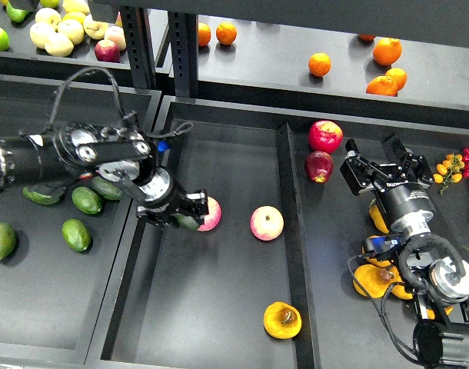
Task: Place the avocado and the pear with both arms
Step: 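Lift the avocado and carry it into the avocado bin, then lower the avocado among the avocados and open the left gripper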
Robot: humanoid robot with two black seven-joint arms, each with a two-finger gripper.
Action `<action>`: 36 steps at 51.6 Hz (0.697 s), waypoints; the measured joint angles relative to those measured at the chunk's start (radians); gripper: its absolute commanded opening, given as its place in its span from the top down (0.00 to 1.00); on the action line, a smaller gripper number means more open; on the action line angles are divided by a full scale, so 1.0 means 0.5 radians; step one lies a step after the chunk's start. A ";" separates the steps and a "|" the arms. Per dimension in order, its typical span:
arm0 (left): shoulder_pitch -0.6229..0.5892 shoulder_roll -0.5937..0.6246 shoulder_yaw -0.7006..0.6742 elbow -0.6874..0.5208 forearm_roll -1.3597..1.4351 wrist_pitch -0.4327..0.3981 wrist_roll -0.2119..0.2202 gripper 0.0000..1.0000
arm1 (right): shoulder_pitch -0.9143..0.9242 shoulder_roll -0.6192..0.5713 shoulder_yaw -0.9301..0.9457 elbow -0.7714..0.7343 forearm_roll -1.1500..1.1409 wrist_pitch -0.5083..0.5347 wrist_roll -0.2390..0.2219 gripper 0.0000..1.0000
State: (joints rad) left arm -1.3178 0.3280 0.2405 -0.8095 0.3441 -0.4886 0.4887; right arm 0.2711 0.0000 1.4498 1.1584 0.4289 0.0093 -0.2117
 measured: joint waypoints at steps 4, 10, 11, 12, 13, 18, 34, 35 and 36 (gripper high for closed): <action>-0.011 0.102 -0.024 0.012 -0.031 -0.001 -0.001 0.73 | 0.000 0.000 0.000 0.000 0.001 0.000 0.000 0.00; -0.009 0.281 -0.045 0.031 -0.050 -0.001 -0.001 0.73 | 0.000 0.000 0.002 0.000 0.001 0.000 0.000 0.00; -0.003 0.309 -0.045 0.031 -0.051 -0.001 0.000 0.73 | 0.000 0.000 0.002 0.000 0.001 0.000 0.000 0.00; 0.007 0.339 -0.045 0.031 -0.052 -0.001 0.000 0.73 | 0.000 0.000 0.002 0.000 0.001 0.000 0.000 0.00; 0.019 0.361 -0.045 0.032 -0.052 -0.001 0.000 0.73 | 0.000 0.000 0.002 0.000 0.001 0.000 0.000 0.00; 0.118 0.484 -0.065 0.034 -0.053 -0.001 0.000 0.73 | 0.000 0.000 0.002 0.000 0.001 0.000 0.000 0.00; 0.436 0.542 -0.187 0.166 -0.034 -0.001 0.000 0.70 | 0.003 0.000 0.000 -0.003 0.001 0.000 0.000 0.00; 0.449 0.532 -0.193 0.183 -0.033 -0.001 0.000 0.70 | 0.003 0.000 0.000 -0.003 0.001 0.000 0.000 0.00; 0.461 0.520 -0.198 0.193 -0.032 -0.001 0.000 0.70 | 0.003 0.000 0.000 -0.003 0.001 0.000 0.000 0.00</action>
State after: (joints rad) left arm -1.0874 0.5881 0.1414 -0.7128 0.3280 -0.4889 0.4887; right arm 0.2727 0.0000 1.4501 1.1568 0.4296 0.0093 -0.2117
